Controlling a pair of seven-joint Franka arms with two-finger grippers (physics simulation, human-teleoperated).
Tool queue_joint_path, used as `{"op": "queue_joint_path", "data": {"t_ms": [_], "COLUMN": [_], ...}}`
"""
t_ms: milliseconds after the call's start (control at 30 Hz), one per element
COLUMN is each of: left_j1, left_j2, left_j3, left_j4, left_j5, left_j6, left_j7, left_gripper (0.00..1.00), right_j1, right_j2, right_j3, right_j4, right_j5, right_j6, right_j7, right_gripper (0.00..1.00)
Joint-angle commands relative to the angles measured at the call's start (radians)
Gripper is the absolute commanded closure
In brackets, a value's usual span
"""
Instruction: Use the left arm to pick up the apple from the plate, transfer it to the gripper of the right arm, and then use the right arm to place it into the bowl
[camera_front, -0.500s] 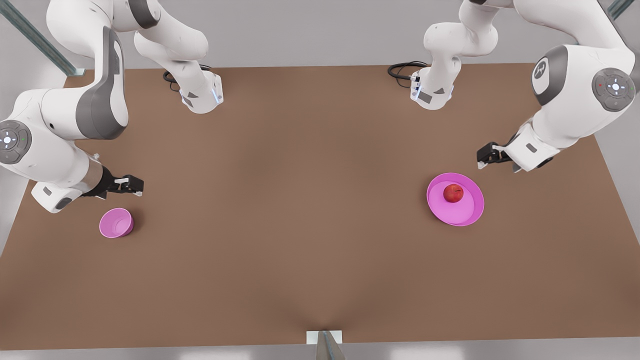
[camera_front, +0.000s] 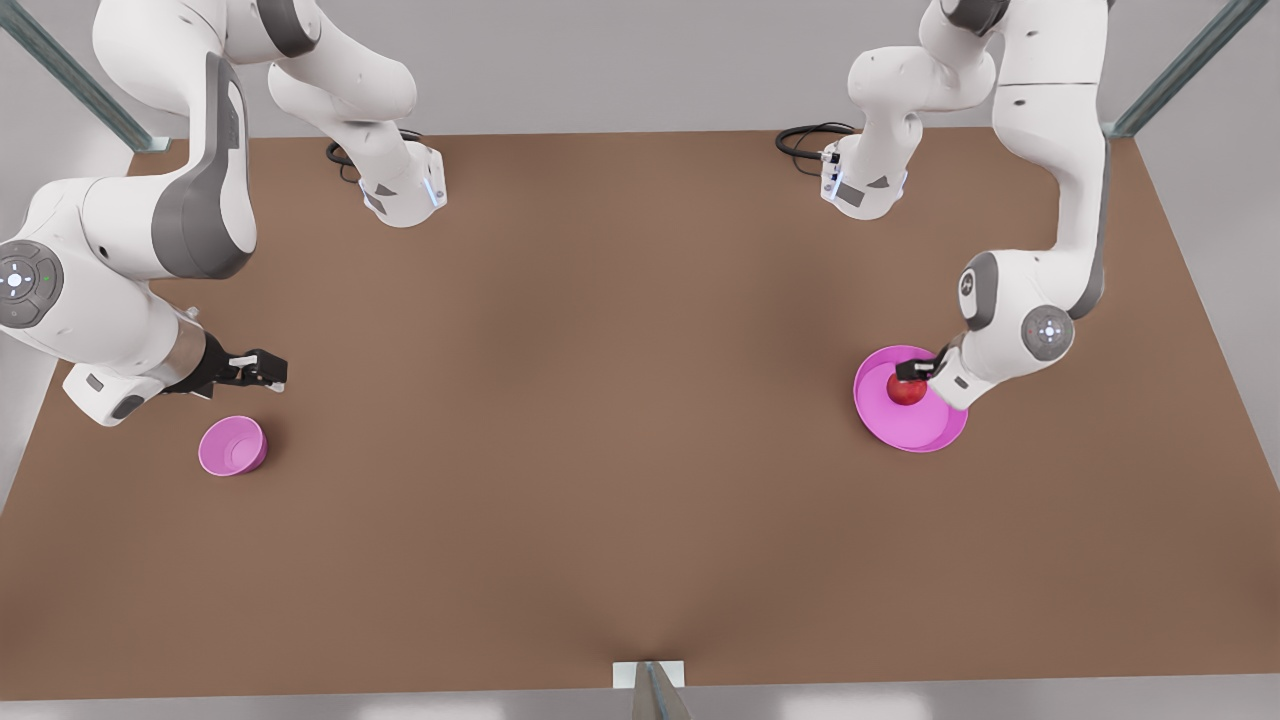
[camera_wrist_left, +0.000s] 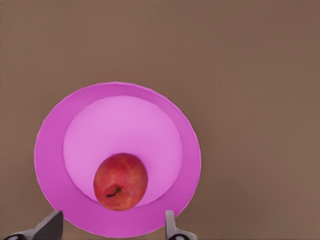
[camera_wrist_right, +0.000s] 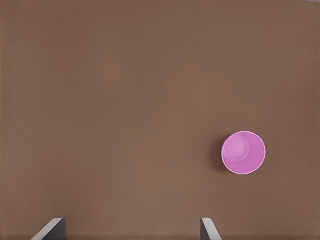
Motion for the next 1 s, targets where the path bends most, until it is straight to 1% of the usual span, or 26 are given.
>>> {"op": "queue_joint_path", "data": {"t_ms": [0, 100, 200, 333, 433, 600, 767, 967], "left_j1": [0.001, 0.004, 0.004, 0.015, 0.021, 0.021, 0.021, 0.020], "left_j2": [0.001, 0.002, 0.011, 0.067, 0.068, 0.082, 0.131, 0.131], "left_j3": [0.001, 0.001, 0.001, 0.001, 0.002, 0.001, 0.001, 0.001], "left_j4": [-0.035, -0.083, -0.103, -0.127, -0.158, -0.163, -0.161, -0.158], "left_j5": [0.000, 0.000, 0.000, 0.002, 0.002, 0.002, 0.002, 0.002], "left_j6": [0.231, 0.277, 0.279, 0.277, 0.277, 0.285, 0.331, 0.333], "left_j7": [-0.015, -0.015, -0.013, 0.033, 0.037, 0.037, 0.037, 0.039], "left_gripper": [0.00, 0.00, 0.00, 0.00, 0.00, 0.00, 0.00, 0.00], "right_j1": [0.000, 0.000, 0.000, -0.002, -0.002, -0.002, -0.003, -0.002], "right_j2": [-0.001, -0.001, -0.001, -0.001, 0.000, -0.001, -0.003, -0.004], "right_j3": [0.000, 0.000, 0.000, 0.000, 0.000, -0.001, -0.011, -0.011], "right_j4": [0.000, 0.000, 0.000, 0.000, 0.000, 0.000, 0.016, 0.016], "right_j5": [0.001, 0.001, 0.001, 0.001, 0.001, 0.001, -0.010, -0.010], "right_j6": [0.000, 0.000, 0.000, 0.000, 0.000, 0.000, 0.001, 0.001], "right_j7": [-0.006, -0.006, -0.006, -0.007, -0.007, -0.006, -0.026, -0.024], "right_gripper": [0.00, 0.00, 0.00, 0.00, 0.00, 0.00, 0.00, 0.00]}}
